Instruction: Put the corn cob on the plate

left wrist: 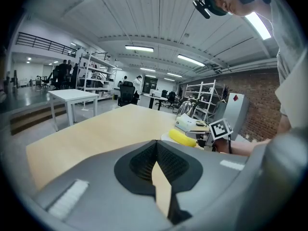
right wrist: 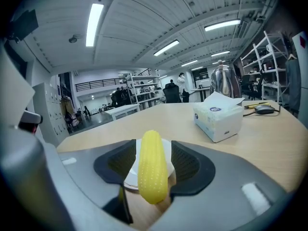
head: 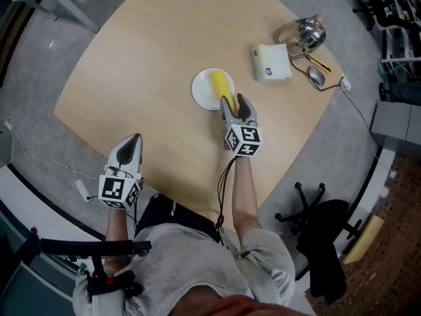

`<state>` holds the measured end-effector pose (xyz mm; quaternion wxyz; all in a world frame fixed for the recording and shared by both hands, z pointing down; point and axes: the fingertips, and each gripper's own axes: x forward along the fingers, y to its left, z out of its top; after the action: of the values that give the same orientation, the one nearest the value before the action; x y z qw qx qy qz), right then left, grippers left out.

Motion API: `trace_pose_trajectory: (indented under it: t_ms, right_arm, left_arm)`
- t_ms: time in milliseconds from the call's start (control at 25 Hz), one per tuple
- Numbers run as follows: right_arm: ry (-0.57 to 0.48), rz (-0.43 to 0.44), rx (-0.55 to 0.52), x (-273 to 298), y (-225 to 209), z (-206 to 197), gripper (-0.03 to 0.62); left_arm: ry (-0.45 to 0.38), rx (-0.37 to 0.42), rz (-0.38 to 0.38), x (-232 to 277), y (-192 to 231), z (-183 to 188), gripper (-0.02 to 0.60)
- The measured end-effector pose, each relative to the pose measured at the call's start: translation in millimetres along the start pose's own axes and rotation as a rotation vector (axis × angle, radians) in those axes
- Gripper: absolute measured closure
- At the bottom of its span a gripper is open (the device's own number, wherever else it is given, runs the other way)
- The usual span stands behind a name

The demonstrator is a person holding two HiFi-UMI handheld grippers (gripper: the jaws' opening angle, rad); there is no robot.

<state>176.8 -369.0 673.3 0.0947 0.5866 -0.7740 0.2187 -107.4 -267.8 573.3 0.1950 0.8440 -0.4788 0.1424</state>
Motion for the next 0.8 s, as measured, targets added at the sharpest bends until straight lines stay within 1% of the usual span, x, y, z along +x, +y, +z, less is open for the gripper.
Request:
trace_pose_trajectory:
  t_ms: [440, 800]
  right_arm:
    - [-0.071, -0.031, -0.024, -44.8, 6.3, 37.8, 0.359]
    - [-0.156, -0.041, -0.037, -97.8, 28.6, 74.3, 0.365]
  left_arm:
    - [-0.074, 0.040, -0.024, -19.4, -10.0, 30.3, 0.561]
    - [-0.148, 0.077, -0.049, -41.6, -22.2, 61.1, 0.561]
